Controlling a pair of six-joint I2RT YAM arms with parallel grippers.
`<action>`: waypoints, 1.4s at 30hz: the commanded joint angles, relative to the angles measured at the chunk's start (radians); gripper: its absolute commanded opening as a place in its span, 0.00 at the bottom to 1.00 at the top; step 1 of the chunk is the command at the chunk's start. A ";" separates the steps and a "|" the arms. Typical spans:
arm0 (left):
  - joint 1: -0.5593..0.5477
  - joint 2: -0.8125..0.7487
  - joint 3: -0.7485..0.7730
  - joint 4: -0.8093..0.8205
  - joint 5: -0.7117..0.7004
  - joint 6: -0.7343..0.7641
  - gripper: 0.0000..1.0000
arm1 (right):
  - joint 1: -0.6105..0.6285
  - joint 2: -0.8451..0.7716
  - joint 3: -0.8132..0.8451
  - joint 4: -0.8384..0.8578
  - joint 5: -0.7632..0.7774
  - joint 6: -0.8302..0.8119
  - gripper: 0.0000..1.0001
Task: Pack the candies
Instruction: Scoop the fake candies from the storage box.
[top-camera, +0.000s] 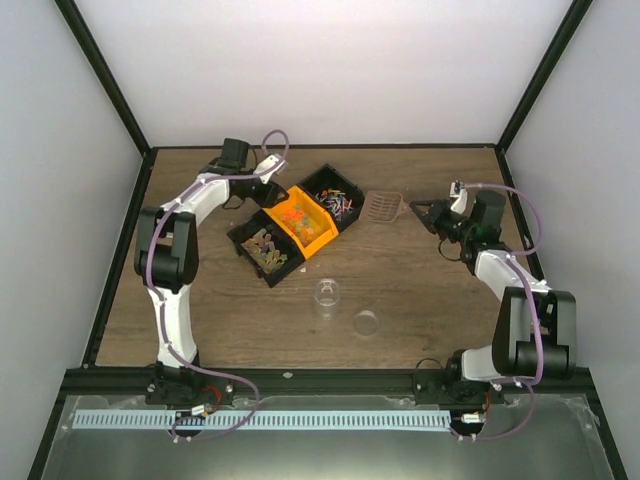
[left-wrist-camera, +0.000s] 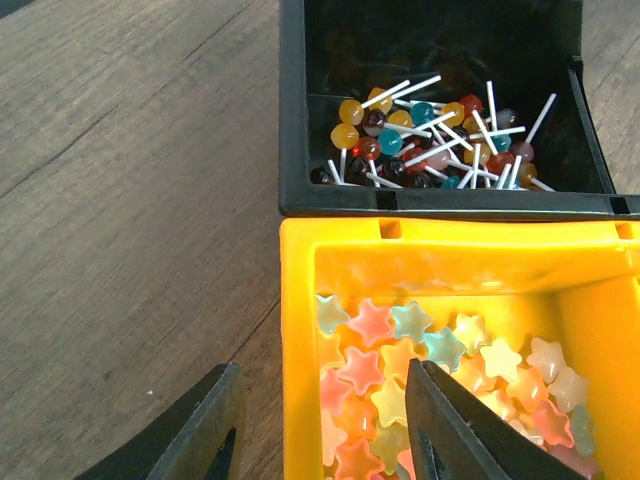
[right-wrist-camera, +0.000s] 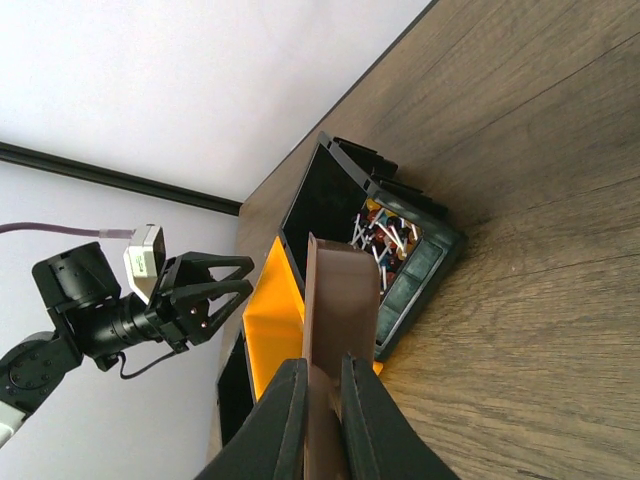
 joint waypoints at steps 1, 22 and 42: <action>-0.007 0.032 0.006 -0.013 0.044 0.011 0.44 | 0.030 -0.007 0.026 -0.002 0.038 -0.014 0.06; -0.044 0.066 -0.019 0.034 0.036 -0.036 0.19 | 0.220 0.022 0.192 -0.158 0.366 0.065 0.01; -0.102 0.034 -0.115 0.239 -0.036 -0.195 0.20 | 0.513 0.197 0.622 -0.770 1.016 0.171 0.01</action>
